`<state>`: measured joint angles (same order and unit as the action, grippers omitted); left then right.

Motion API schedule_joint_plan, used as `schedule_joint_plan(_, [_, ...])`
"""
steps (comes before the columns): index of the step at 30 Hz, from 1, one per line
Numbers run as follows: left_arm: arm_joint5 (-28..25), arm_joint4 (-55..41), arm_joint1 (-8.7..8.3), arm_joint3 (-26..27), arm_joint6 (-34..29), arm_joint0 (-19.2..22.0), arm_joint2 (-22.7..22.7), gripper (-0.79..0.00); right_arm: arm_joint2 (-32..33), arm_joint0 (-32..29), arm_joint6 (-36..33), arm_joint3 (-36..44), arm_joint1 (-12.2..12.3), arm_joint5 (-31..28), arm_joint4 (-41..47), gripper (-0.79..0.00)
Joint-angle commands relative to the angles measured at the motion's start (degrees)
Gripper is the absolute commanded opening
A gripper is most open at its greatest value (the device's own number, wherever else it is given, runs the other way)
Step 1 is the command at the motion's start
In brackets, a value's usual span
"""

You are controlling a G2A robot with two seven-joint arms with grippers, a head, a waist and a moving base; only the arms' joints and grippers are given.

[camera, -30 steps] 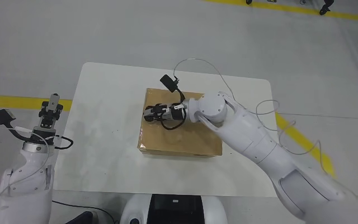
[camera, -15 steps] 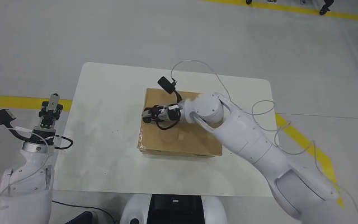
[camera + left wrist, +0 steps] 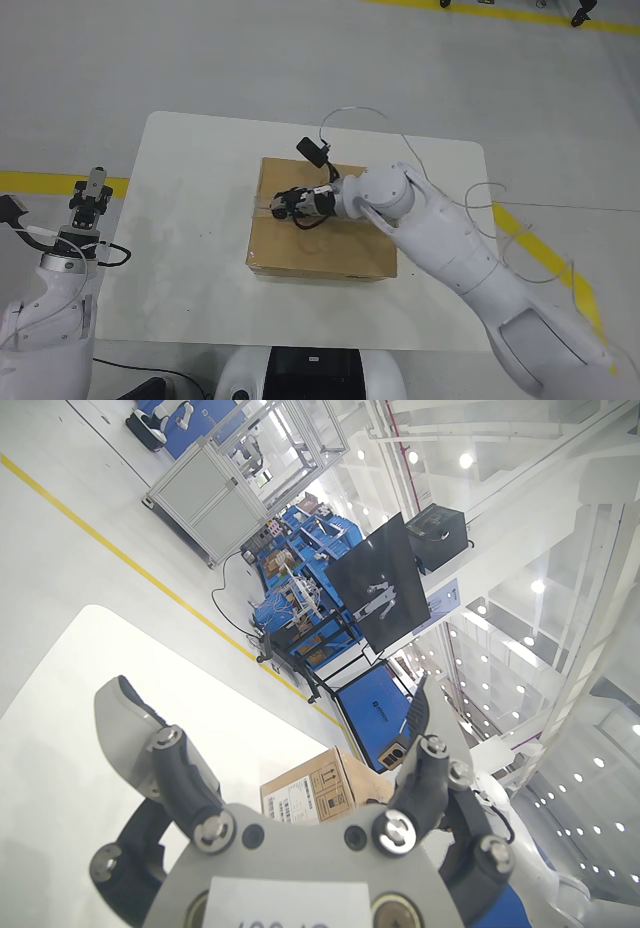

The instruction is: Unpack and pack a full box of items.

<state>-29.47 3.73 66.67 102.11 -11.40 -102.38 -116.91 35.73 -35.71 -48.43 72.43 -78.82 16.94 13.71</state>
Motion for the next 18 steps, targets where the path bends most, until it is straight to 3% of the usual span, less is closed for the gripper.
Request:
schedule_joint_plan(1, [0.0, 0.0, 0.00, 0.0, 0.0, 0.0, 0.0, 0.000, 1.0, -0.7, -0.5, 0.5, 0.5, 0.2, -0.7, -0.785])
schedule_joint_plan(18, [0.0, 0.0, 0.00, 0.0, 0.0, 0.0, 0.0, 0.000, 14.2, -10.4, -5.0, 9.4, 6.1, 4.0, -5.6, -0.785])
